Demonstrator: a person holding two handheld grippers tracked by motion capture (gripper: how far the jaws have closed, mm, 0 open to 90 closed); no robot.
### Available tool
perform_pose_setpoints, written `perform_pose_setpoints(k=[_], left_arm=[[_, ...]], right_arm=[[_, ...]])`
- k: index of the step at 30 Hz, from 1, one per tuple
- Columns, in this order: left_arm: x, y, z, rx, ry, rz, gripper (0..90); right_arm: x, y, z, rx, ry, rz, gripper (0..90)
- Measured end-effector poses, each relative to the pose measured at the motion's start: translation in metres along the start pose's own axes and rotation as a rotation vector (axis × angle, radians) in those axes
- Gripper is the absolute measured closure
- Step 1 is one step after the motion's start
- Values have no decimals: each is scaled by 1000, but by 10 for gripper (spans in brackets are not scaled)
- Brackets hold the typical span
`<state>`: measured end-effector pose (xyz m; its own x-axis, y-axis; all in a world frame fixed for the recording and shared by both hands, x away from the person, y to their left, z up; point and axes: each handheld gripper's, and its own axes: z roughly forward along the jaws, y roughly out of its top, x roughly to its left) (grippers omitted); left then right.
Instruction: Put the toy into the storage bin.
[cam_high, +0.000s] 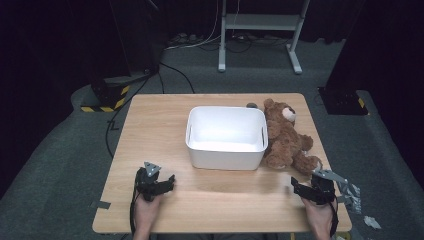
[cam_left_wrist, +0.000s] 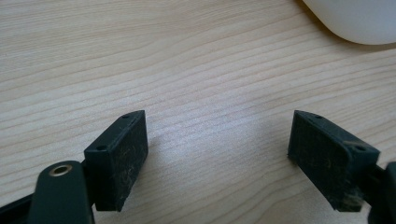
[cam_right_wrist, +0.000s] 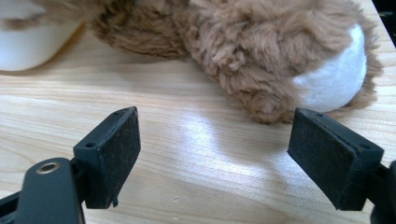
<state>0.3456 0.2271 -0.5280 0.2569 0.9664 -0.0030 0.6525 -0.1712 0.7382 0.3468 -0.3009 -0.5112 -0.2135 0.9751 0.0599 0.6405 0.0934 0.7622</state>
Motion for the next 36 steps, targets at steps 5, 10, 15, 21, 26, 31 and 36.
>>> perform_pose_setpoints(k=[5,10,15,21,26,31,36], left_arm=[[0,0,0,1,2,0,198],[0,0,0,-1,1,-7,195],[0,0,0,-1,1,-3,194],[0,0,0,0,2,-5,192],[0,0,0,0,1,-3,192],[0,0,0,0,1,-3,192],[0,0,0,0,1,-2,192]], right_arm=[[1,-1,-5,-23,18,-5,177],[5,-2,-6,-16,44,-10,205],[8,0,-8,-21,65,-5,220],[12,5,-14,-39,70,0,190],[13,9,-17,-45,88,-1,181],[13,15,-19,-63,101,-15,178],[12,25,-22,-58,114,-3,196]])
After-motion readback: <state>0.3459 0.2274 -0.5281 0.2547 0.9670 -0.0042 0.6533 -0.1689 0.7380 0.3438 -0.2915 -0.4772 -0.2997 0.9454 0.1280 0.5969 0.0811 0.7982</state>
